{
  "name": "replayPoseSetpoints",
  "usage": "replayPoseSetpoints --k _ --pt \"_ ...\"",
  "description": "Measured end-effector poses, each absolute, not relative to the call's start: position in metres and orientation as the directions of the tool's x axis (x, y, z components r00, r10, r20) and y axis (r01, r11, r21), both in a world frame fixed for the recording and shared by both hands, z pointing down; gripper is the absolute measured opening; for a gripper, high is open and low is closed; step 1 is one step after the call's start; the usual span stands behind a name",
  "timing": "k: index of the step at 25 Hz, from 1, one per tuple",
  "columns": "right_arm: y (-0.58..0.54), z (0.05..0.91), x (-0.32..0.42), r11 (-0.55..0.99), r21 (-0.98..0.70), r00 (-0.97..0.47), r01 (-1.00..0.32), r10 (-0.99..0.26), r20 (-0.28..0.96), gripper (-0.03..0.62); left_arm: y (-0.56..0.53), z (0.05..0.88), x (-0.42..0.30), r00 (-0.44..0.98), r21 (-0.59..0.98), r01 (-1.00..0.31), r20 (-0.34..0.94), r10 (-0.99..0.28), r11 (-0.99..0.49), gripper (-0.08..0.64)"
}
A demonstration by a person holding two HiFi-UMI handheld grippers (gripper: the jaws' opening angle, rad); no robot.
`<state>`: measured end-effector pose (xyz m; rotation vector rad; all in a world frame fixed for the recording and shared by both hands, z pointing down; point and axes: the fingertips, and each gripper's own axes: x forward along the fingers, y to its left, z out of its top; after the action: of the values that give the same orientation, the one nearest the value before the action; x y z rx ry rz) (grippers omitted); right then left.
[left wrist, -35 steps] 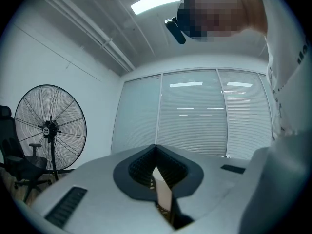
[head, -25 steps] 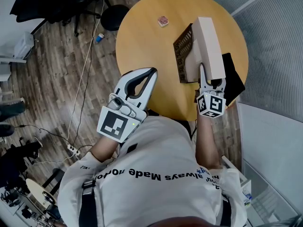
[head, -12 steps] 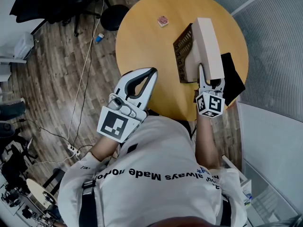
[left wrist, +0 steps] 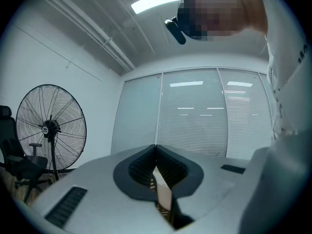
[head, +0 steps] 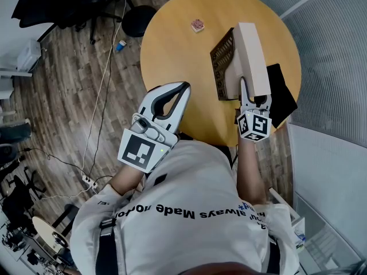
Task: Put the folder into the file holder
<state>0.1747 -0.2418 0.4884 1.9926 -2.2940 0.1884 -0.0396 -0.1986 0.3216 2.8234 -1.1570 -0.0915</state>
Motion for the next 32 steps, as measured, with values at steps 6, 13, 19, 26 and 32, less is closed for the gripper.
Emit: replayPoseSetpoints --k 6,13,19,26,32 --pt "-0.241 0.493 0.175 0.136 -0.030 -0.139 -0.990 -0.977 0.164 0.288 -0.198 0.324 -0.040 0.714 0.104 -0.697 0.003 -0.700 -0.710 0.025" --pt "-0.243 0.501 0.176 0.138 -0.032 -0.142 -0.990 -0.974 0.179 0.288 -0.199 0.325 -0.040 0.707 0.113 -0.702 0.001 -0.707 -0.703 0.025" --pt "-0.242 0.503 0.174 0.141 -0.031 -0.145 -0.989 -0.971 0.191 0.288 -0.200 0.323 -0.042 0.703 0.123 -0.706 0.002 -0.712 -0.697 0.025" --pt "-0.241 0.511 0.175 0.144 -0.033 -0.148 -0.989 -0.966 0.210 0.288 -0.199 0.323 -0.042 0.702 0.121 -0.707 0.002 -0.712 -0.696 0.025" --pt "-0.242 0.518 0.175 0.147 -0.036 -0.151 -0.988 -0.963 0.222 0.288 -0.199 0.323 -0.041 0.698 0.119 -0.711 0.004 -0.716 -0.693 0.025"
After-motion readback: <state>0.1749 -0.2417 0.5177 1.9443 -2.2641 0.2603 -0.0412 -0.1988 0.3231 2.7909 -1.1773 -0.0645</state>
